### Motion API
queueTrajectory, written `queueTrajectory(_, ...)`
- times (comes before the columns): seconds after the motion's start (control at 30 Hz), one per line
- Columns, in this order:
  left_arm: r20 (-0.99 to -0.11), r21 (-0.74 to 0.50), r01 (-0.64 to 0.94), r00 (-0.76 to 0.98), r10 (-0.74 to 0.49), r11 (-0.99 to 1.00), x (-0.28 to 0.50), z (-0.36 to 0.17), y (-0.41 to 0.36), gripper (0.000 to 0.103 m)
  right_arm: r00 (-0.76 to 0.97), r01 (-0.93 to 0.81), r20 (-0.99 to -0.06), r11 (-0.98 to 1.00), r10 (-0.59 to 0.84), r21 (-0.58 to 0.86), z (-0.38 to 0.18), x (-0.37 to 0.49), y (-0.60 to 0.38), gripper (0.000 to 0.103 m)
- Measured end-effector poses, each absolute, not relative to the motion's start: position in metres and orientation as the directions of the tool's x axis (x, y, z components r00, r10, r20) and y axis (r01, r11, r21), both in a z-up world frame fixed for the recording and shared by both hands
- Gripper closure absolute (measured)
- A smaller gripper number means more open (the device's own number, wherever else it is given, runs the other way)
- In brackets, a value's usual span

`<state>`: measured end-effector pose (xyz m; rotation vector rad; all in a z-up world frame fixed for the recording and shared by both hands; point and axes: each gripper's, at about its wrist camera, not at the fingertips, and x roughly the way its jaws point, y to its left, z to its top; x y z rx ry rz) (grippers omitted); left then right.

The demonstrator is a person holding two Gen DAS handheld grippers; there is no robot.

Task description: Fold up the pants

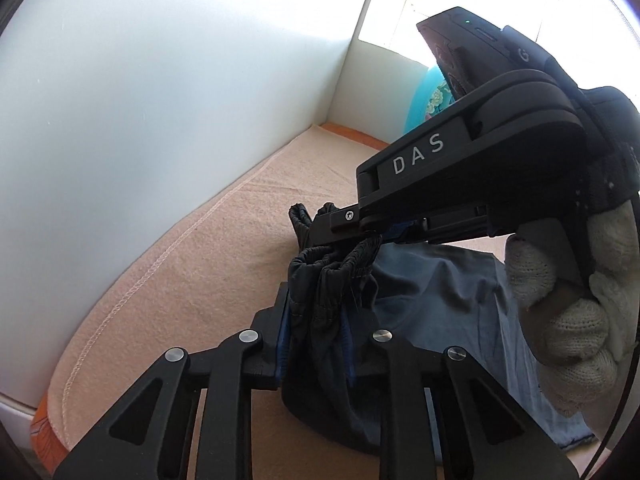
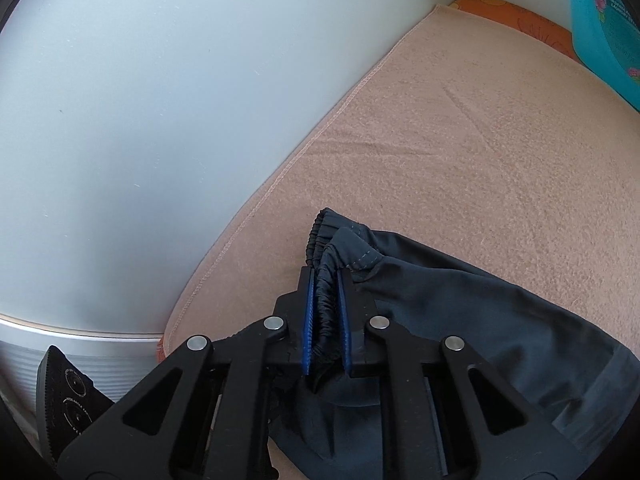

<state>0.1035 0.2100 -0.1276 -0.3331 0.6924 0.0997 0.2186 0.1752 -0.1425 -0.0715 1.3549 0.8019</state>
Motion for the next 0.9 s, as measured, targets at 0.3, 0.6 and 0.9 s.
queueTrajectory(0.3, -0.595, -0.222, -0.125, 0.803, -0.033, 0.967, 0.094, -0.118, 0.182, 0.087, -0.102, -0.576, -0.906, 0.718, 0.411, 0.391, -0.120, 0.222, 0.187, 0.059)
queueTrajectory(0.6, -0.578, -0.207, -0.071, 0.813, -0.063, 0.976, 0.070, -0.114, 0.158, 0.088, -0.053, -0.601, -0.918, 0.722, 0.392, 0.343, -0.114, 0.212, 0.162, 0.084)
queueTrajectory(0.9, -0.484, -0.217, 0.007, 0.867, -0.114, 0.976, 0.041, -0.067, 0.151, 0.088, 0.051, -0.578, -0.831, 0.695, 0.554, 0.427, -0.033, 0.195, 0.113, 0.087)
